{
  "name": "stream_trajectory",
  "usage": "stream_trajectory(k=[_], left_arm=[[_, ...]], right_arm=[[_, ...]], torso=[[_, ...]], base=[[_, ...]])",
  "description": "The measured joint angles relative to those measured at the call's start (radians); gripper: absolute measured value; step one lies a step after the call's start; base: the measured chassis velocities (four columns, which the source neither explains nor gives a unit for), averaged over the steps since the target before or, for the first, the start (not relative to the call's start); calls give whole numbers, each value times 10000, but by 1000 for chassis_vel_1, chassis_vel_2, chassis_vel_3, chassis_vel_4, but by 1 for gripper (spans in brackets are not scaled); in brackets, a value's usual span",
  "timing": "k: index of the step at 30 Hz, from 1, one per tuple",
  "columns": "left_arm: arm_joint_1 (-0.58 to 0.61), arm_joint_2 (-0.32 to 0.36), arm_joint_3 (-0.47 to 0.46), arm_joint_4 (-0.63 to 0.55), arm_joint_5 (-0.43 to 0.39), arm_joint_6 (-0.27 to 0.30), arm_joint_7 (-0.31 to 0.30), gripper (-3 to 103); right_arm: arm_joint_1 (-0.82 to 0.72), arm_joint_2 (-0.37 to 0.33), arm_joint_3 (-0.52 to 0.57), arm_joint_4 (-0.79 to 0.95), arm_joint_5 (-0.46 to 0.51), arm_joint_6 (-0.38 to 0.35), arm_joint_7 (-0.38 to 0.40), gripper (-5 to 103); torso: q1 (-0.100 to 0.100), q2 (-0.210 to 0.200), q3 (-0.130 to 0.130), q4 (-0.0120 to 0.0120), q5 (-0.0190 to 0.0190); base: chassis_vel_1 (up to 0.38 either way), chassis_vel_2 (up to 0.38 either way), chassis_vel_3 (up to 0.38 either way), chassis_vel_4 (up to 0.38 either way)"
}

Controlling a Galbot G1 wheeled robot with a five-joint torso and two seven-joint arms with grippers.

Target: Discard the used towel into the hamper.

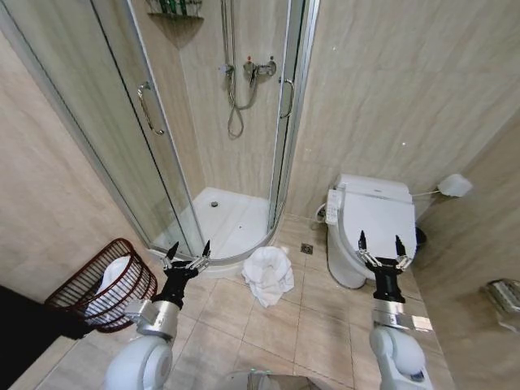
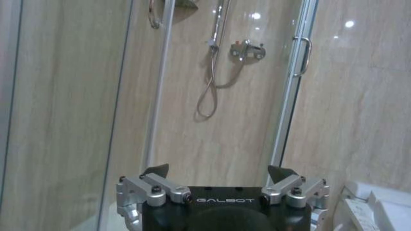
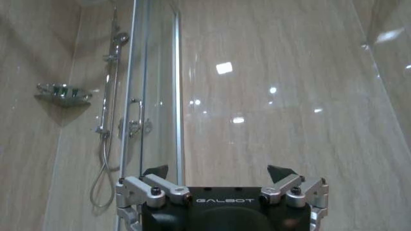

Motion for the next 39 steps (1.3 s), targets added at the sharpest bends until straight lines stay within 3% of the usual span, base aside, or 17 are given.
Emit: stream_trajectory(k=[14,27,32,34,36,37,39], left_arm=[[0,0,0,0,0,0,0,100],[0,0,0,0,0,0,0,100],[-2,0,0,0,0,0,0,100],[-2,0,0,0,0,0,0,100],[0,0,0,0,0,-1,0,100],[0,0,0,0,0,-1,0,100],[0,0,0,0,0,0,0,100]], right_arm=[[72,-29,20,-243,271,-29,35,100],[-405,281,1,-551,310,957,-483,100],[-790,440,-213,-420,565,1022,-904,100],[-778,456,-215,-488,531,926,-941,100],[-735,360,-308,-569,844,-96,-914,100],[-735,360,-308,-569,844,-96,-914,100],[-654,171,-501,-483,1420,-1530,-642,100]], torso=[[-256,-600,-345,1,0],[-494,-1177,-677,1,0],[-545,-1307,-749,0,0],[-566,-1355,-778,-1,-1],[-616,-1460,-842,0,-1],[-616,-1460,-842,0,-1],[-663,-1568,-906,-1,0]], base=[[0,0,0,0],[-73,69,81,-64],[-94,88,95,-68],[-51,34,-14,-10],[0,0,0,0],[0,0,0,0],[33,-15,-59,27]])
